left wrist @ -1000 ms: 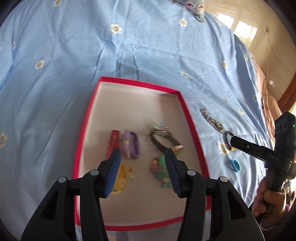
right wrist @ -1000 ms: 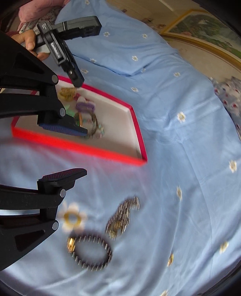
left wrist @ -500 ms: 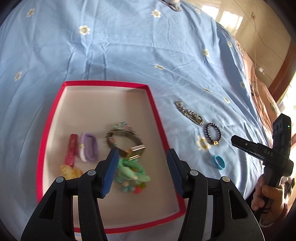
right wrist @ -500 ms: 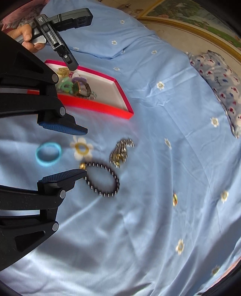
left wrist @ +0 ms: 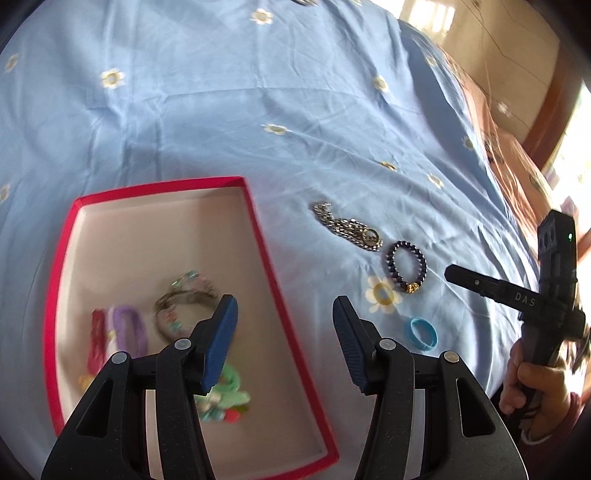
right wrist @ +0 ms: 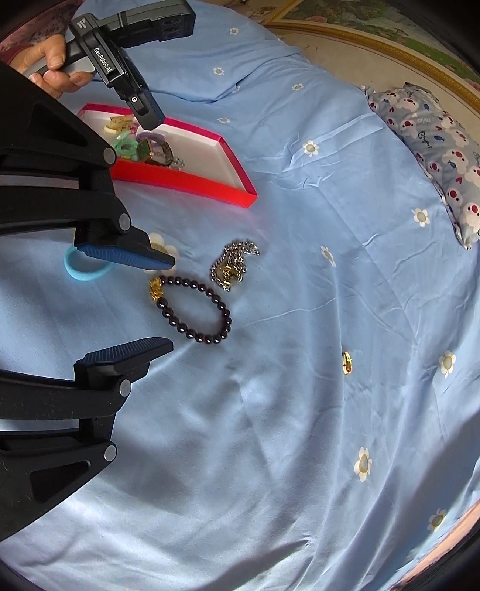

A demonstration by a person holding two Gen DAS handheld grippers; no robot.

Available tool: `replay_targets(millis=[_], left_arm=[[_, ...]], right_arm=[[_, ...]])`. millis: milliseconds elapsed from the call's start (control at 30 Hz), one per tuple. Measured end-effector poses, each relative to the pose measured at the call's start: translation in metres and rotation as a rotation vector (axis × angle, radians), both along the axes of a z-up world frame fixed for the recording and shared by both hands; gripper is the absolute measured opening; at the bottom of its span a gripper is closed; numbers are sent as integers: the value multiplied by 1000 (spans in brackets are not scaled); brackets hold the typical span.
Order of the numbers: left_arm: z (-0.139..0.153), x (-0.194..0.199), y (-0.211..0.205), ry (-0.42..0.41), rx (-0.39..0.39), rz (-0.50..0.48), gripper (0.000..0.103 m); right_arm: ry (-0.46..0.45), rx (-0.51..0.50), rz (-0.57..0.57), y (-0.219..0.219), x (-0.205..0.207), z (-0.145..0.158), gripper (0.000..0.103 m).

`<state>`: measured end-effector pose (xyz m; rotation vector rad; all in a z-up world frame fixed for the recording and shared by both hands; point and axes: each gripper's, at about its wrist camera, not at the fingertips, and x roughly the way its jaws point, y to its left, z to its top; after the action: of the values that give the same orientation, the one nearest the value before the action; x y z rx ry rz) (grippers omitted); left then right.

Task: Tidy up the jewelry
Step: 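Move both open tools back toward the silver chain and black bead bracelet, then grasp the silver chain with the left tool while the right tool grasps the black bead bracelet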

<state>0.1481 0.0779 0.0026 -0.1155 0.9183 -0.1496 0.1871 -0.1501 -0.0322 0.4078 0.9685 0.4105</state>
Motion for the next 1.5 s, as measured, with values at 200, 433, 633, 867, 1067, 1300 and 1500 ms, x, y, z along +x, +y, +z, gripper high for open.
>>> replay_targets(millis=[200, 433, 633, 867, 1067, 1300, 1500], left_arm=[[-8, 35, -32, 15, 100, -150, 53], [-30, 79, -64, 64, 209, -277, 57], [-47, 109, -85, 79, 270, -327, 58], [-61, 135, -103, 88, 307, -396, 58], [-61, 134, -108, 92, 248, -474, 10], [-54, 124, -109, 88, 212, -453, 6], [-40, 103, -90, 73, 59, -386, 6]], right_arm=[[12, -10, 5, -2, 8, -4, 41], [26, -49, 31, 1, 19, -11, 41], [35, -78, 42, 4, 31, -17, 41], [47, -84, 53, 7, 43, -23, 39], [32, -101, 65, 9, 47, -26, 38], [-6, -211, 78, 19, 42, -25, 8], [-11, -131, 70, 9, 32, -19, 7]])
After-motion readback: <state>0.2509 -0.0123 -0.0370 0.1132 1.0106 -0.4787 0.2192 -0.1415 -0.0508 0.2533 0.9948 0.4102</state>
